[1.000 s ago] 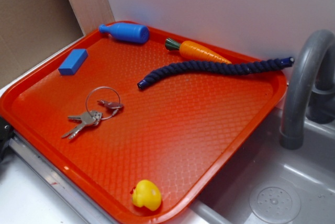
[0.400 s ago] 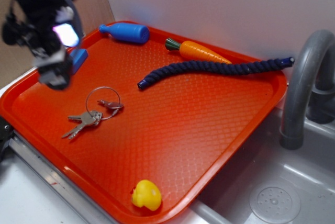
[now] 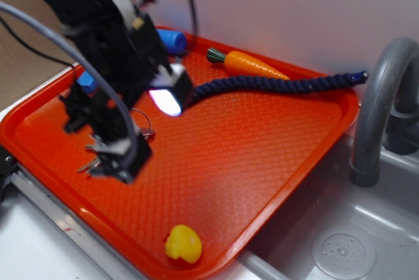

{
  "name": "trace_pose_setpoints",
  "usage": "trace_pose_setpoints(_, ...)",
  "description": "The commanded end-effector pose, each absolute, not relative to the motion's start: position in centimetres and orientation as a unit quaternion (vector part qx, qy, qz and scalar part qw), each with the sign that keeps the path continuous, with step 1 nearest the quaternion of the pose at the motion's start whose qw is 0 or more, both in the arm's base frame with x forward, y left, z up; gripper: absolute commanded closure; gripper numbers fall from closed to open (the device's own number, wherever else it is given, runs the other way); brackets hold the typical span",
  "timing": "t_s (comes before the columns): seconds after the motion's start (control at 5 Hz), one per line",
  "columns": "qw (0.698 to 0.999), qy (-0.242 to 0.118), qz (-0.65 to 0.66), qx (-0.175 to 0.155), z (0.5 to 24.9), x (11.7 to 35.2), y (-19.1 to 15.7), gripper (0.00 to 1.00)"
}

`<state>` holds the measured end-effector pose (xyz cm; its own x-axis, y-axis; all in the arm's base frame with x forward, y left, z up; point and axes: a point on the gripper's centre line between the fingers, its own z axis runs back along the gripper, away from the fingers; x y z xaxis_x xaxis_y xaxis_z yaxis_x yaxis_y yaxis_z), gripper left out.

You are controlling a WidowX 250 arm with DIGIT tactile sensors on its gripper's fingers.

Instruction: Grab the yellow duck.

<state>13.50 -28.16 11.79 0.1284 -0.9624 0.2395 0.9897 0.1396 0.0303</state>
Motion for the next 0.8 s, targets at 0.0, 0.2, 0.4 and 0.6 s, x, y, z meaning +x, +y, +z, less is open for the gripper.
trace_pose_setpoints(0.0, 0.638, -0.058, -0.759, -0.116, 9.2, 7.5, -27.7, 0.00)
trace_pose_setpoints(0.2, 0.642, -0.033, -0.758, -0.110, 7.9, 6.7, -26.8, 0.00)
trace_pose_setpoints(0.4, 0.641, -0.018, -0.757, -0.123, 6.8, 7.3, -27.6, 0.00)
trace_pose_setpoints(0.6, 0.634, -0.020, -0.763, -0.124, 5.8, 7.6, -29.5, 0.00)
